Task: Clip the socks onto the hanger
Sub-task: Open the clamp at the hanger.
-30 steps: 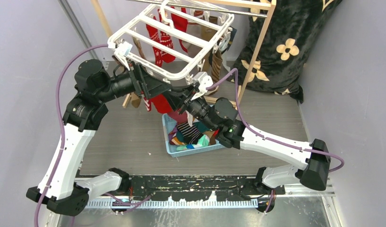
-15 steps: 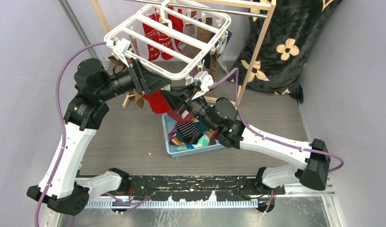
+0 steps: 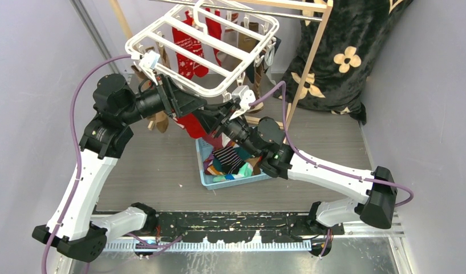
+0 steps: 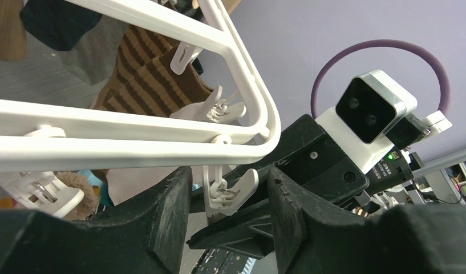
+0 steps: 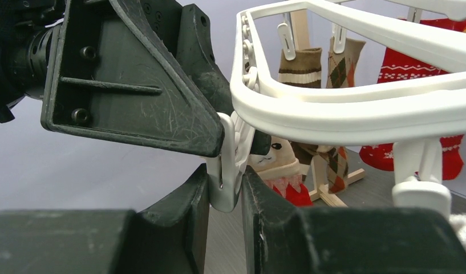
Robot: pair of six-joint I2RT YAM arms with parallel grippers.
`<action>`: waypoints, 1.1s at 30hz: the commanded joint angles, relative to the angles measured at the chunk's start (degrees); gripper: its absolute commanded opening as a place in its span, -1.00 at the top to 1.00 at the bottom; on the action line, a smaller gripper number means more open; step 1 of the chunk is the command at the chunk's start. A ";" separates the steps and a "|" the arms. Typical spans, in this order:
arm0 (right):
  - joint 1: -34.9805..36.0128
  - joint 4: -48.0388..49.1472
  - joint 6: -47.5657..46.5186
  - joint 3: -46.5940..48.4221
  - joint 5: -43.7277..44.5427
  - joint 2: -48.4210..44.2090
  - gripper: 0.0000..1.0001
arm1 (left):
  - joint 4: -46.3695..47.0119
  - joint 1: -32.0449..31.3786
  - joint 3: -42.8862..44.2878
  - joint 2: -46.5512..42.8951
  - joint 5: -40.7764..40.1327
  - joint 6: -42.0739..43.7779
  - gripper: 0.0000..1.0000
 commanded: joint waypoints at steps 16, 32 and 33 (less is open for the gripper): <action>0.63 -8.41 -1.88 1.48 0.62 -4.91 -0.41 | 1.51 -0.05 1.46 -1.88 -8.18 7.16 0.88; 0.05 -52.64 8.22 -7.93 22.57 -19.30 -0.62 | -1.49 -0.05 0.92 -2.43 -10.98 6.84 0.98; 0.09 -53.07 8.92 -8.89 23.37 -18.86 -0.59 | -1.57 -0.05 1.04 -2.38 -11.05 6.90 0.99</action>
